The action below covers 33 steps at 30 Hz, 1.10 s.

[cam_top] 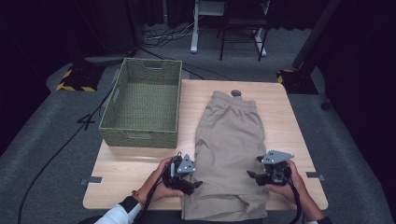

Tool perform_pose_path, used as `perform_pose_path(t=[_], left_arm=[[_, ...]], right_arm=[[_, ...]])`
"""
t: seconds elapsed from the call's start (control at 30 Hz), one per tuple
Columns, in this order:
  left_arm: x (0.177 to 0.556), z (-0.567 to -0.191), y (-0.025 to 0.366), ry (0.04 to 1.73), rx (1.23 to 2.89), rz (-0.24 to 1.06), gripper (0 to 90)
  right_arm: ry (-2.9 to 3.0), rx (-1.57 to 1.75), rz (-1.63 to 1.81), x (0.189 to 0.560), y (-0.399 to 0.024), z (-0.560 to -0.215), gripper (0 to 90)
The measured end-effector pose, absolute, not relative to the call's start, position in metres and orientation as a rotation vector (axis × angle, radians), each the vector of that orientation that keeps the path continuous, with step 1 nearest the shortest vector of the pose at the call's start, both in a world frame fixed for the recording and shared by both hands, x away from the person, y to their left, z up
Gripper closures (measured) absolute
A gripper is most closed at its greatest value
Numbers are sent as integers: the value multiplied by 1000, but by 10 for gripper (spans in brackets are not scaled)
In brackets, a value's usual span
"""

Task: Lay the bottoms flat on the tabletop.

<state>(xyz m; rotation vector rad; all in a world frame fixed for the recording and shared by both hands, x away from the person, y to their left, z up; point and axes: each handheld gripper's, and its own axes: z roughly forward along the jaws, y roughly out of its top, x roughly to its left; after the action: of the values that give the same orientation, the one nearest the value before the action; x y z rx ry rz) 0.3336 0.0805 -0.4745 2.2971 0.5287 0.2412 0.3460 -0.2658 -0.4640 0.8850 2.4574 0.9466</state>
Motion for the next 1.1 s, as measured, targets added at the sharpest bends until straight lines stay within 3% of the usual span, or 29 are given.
perform_pose_path(t=[0.33, 0.63, 0.73, 0.93, 1.1], left_arm=[[360, -488, 40, 518, 2362, 229, 228], [335, -493, 29, 412, 2421, 119, 237], [334, -484, 24, 381, 2418, 140, 234], [368, -458, 12, 457, 2351, 214, 205], [415, -450, -4, 584, 2312, 258, 197]], right_arm=[[2515, 933, 897, 381, -262, -483, 334], [2593, 947, 884, 347, -282, -486, 337], [2617, 942, 848, 337, -289, -483, 341], [2489, 1016, 938, 352, -301, -469, 339], [2298, 1092, 971, 395, -309, -453, 343]])
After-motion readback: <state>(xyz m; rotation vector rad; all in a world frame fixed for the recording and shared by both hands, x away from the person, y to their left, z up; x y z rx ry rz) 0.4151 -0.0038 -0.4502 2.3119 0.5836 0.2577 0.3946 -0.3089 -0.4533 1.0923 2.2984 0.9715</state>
